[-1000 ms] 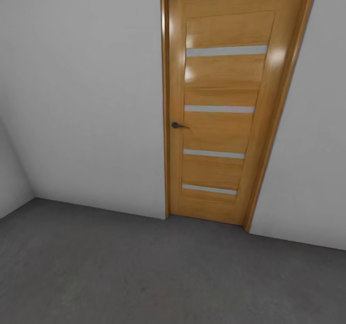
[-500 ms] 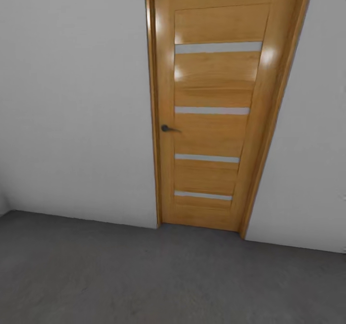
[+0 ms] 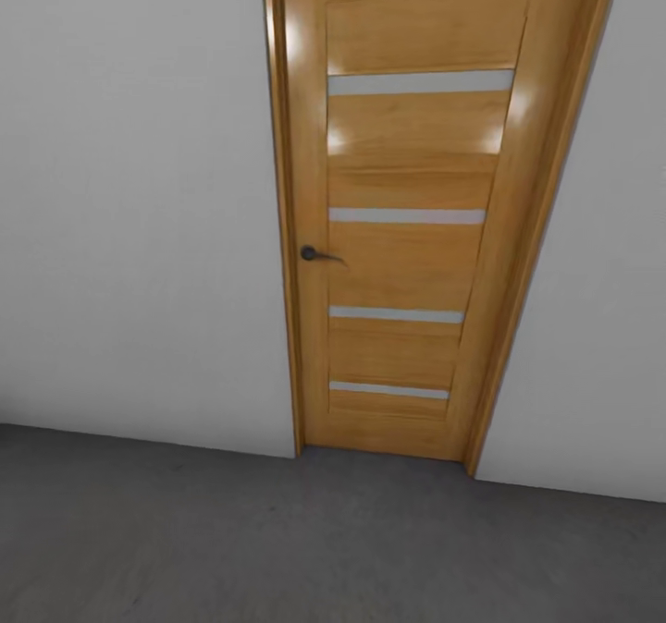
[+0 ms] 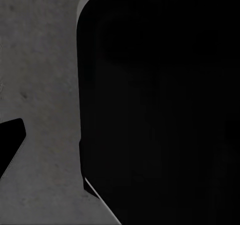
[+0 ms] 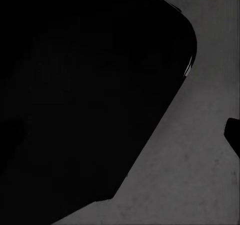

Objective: Move the two storage containers from the living room to the garage. In the garage, place one container on the floor and stack the other container on top of it (either order is fine).

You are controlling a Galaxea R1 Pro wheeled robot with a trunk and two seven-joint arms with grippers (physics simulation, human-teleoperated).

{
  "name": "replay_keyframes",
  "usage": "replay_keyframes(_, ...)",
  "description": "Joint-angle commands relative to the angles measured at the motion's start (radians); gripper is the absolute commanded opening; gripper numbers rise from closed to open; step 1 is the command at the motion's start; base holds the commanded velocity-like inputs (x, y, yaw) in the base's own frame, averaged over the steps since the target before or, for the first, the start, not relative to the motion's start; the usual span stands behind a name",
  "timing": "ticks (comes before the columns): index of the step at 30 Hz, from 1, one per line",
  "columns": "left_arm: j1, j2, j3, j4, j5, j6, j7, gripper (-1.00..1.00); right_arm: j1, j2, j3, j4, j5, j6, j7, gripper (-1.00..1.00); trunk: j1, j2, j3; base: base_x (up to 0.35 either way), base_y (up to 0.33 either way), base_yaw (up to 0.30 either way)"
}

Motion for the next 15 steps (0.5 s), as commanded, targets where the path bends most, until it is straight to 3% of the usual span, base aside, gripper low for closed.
replay_keyframes(1, 0.001, 0.000, 0.001, -0.001, 0.001, -0.001, 0.001, 1.00, 0.000, 0.000, 0.002, 0.000, -0.007, -0.002, 0.004, 1.00, 0.001, 0.000, -0.001, 0.291, 0.000, -0.200)
replay_keyframes(15, 0.000, 0.000, 0.001, -0.001, 0.001, -0.001, 0.001, 1.00, 0.000, 0.000, 0.002, 0.000, -0.007, -0.003, 0.007, 1.00, 0.001, 0.000, -0.001, 0.311, 0.000, -0.233)
